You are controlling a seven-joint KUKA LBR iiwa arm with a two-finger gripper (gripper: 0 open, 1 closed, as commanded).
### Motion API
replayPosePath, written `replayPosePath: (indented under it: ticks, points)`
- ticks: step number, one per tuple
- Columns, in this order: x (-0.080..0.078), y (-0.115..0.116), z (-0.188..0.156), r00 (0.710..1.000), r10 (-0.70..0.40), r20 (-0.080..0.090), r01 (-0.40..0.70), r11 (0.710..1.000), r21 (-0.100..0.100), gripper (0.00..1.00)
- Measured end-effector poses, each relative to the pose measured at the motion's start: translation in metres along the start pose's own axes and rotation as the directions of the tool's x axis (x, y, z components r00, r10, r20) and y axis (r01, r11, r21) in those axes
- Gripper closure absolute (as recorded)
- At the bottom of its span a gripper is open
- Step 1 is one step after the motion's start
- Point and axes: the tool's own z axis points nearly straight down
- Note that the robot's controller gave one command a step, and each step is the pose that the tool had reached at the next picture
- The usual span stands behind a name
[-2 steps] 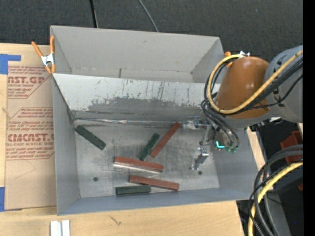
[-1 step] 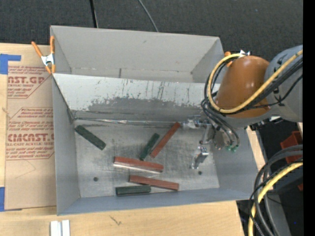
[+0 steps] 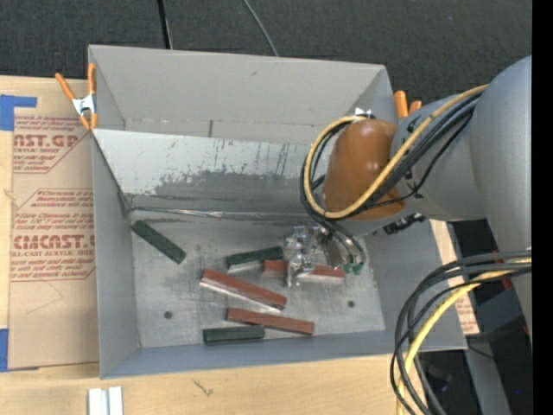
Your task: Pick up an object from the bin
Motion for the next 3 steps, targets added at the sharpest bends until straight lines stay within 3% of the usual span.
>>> replayPosePath:
  ticks: [1, 2, 3]
  points:
    - [0.0, 0.0, 0.0, 1.0, 0.0, 0.001, 0.0, 1.0, 0.0, 1.0]
    - [-0.002, -0.009, -0.053, 0.996, -0.09, 0.003, 0.09, 0.996, 0.0, 1.0]
    - [0.018, 0.003, -0.204, 0.959, -0.284, 0.009, 0.284, 0.959, 0.002, 1.0]
